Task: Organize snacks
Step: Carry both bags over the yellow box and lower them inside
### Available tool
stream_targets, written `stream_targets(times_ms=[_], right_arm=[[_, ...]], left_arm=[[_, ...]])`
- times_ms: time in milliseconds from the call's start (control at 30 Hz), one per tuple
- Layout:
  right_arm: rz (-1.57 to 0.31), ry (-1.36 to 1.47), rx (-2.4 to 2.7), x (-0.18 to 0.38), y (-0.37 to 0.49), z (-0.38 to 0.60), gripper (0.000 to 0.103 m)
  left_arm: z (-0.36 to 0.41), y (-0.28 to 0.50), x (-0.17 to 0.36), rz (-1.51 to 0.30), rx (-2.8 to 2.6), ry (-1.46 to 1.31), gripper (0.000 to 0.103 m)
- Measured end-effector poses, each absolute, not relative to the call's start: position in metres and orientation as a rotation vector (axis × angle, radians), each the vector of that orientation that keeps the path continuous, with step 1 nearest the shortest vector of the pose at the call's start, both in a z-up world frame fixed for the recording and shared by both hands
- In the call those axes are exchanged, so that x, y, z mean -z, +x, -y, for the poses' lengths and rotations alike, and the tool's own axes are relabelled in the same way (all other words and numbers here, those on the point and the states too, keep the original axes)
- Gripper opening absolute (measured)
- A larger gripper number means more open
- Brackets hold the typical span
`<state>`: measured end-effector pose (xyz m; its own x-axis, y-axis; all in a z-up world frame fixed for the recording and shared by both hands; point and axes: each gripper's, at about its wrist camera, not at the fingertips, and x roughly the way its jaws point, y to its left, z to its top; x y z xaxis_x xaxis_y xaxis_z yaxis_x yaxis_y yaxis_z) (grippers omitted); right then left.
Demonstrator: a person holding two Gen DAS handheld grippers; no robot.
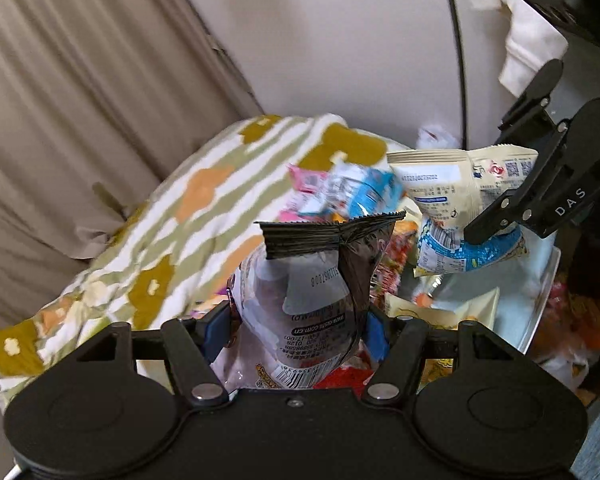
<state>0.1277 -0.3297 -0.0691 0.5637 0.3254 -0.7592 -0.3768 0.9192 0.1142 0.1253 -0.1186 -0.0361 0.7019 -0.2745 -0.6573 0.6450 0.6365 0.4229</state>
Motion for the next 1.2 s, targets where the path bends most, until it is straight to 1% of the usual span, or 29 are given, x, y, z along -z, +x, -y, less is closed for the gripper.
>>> stream_targets(times_ms=[100,367,667,900,1067,1200], right_arm=[[-0.841,-0.075,-0.426,0.053,0.126,0.326,0.055],[-0.729,-0.070,-0.500,0.005,0.138,0.301,0.055],[-0.643,-0.051,-0.631,-0.035,0.175,0.222,0.055],[-0.628,0.018,-0.647,-0.047,0.213,0.141,0.055],[-0.641,0.046,-0.617,-0.044,0.248,0.085,0.055],[-0.668,0.064,-0.573,-0.033,0.276,0.047,0.055]], left_arm=[[0.109,0.120,0.022,-0.566,0.510,0.664,0.070],[0.066,0.117,-0.012,-0.563,0.270,0.519,0.070],[-0.011,0.131,-0.037,-0.565,0.028,0.371,0.070],[-0.077,0.167,-0.049,-0.570,-0.060,0.310,0.071],[-0.119,0.204,-0.044,-0.584,-0.090,0.287,0.071],[-0.144,0.241,-0.030,-0.628,-0.061,0.256,0.071]])
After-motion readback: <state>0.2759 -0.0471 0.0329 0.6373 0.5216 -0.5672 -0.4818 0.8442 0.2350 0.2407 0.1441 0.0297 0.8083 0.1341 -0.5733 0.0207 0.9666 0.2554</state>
